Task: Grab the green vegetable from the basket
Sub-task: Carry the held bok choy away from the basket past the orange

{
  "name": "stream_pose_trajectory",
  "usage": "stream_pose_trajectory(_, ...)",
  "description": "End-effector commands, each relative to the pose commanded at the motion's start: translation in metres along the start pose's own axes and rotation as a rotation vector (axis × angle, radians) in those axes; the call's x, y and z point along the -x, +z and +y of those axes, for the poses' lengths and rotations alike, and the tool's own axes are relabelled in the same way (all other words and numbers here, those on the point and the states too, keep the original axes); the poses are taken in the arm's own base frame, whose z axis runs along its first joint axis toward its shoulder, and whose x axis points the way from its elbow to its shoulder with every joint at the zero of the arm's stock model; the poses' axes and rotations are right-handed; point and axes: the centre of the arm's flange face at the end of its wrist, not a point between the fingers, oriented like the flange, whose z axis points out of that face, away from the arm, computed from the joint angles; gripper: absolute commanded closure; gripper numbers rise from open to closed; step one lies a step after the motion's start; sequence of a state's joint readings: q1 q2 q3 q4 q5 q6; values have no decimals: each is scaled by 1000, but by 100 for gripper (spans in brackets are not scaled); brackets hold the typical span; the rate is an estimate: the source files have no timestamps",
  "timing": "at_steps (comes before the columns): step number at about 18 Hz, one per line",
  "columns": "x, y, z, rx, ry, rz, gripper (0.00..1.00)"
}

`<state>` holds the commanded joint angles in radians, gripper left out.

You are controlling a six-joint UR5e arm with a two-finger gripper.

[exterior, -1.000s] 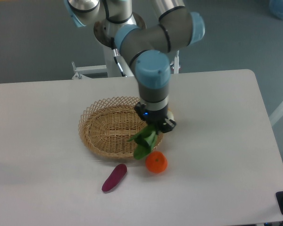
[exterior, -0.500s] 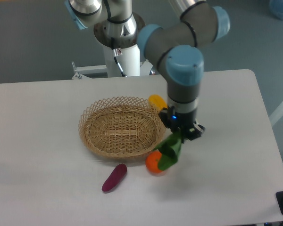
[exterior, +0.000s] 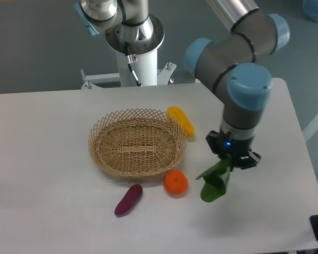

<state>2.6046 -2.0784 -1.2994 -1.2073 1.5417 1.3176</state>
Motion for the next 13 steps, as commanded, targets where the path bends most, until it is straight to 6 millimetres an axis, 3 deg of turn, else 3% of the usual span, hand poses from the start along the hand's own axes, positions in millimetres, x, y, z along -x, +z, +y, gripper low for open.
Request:
stream_pose_trajectory(4, 19, 3, 6, 0, 19, -13, 90)
stream_pose_trajectory(13, 23, 20, 6, 11, 20, -1, 90)
